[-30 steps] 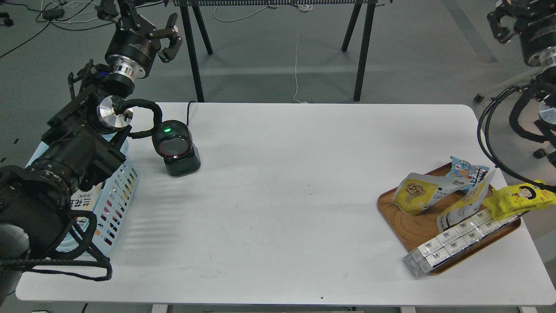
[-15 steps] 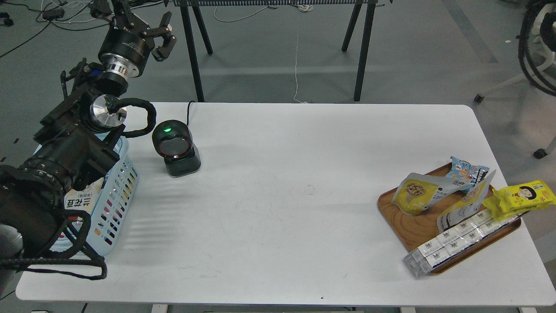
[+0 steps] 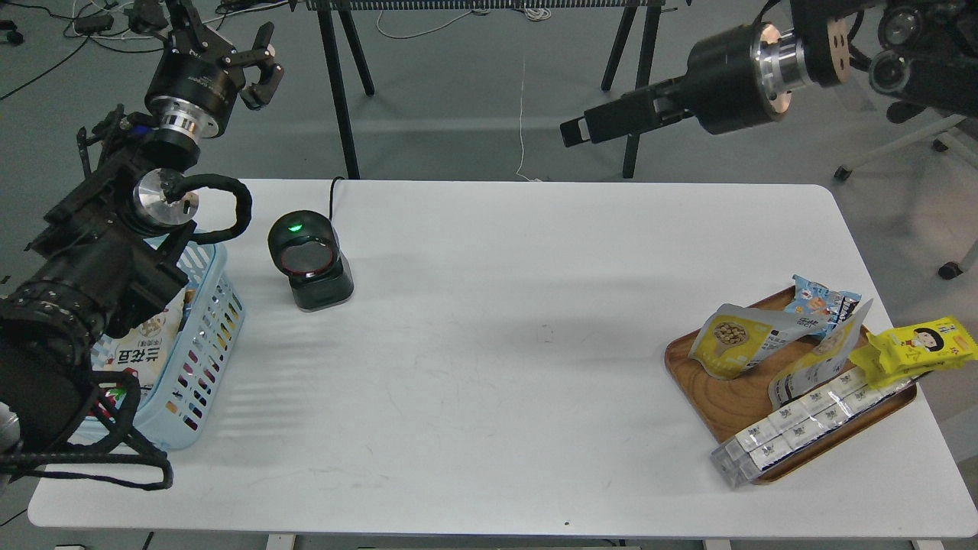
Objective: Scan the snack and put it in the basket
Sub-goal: 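Lower the right gripper onto the yellow snack bag on the tray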
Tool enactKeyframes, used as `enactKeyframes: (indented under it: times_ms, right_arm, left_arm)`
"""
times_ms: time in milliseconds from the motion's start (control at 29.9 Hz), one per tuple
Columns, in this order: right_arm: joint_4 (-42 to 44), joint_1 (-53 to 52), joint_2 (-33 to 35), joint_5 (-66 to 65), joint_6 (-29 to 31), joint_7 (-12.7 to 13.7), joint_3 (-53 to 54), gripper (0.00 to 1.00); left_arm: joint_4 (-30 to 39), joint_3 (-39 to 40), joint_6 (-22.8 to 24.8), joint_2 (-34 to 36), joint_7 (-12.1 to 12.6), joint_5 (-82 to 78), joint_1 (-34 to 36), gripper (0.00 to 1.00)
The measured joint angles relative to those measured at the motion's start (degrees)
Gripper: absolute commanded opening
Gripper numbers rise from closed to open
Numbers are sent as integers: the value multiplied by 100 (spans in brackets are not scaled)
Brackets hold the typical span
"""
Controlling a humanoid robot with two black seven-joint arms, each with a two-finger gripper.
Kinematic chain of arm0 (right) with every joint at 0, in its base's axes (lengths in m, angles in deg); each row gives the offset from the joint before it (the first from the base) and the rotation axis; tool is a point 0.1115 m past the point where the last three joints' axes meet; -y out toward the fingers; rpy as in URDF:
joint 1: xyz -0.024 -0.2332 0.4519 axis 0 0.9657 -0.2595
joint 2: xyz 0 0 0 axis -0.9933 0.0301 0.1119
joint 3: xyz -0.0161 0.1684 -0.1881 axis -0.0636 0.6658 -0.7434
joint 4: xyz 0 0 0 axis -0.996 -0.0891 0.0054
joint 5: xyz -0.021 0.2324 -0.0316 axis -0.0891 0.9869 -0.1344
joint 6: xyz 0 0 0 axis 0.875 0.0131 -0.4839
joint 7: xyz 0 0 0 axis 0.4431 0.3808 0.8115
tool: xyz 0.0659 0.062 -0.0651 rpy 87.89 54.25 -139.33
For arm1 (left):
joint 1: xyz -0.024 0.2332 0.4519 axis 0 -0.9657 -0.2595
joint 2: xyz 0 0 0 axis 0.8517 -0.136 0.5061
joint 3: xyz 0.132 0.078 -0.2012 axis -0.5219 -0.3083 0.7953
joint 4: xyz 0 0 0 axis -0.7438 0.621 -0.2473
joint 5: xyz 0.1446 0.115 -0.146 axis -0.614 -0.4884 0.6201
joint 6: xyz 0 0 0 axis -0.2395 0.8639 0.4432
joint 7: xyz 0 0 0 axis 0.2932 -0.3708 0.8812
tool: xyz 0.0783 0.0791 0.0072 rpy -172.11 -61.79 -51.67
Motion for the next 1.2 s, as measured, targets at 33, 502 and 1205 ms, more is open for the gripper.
enactKeyframes:
  times_ms: [33, 502, 1205]
  right_arm:
    - [-209, -45, 0, -373, -68, -1, -98, 98]
    - [-1202, -65, 37, -3417, -459, 2, -1513, 92]
    - [409, 1307, -162, -4186, -1022, 2, -1646, 45]
  left_arm:
    - [0, 2, 0, 2, -4, 0, -4, 100]
    - [0, 13, 0, 73, -9, 0, -279, 100]
    - [-15, 5, 0, 60, -10, -1, -369, 100]
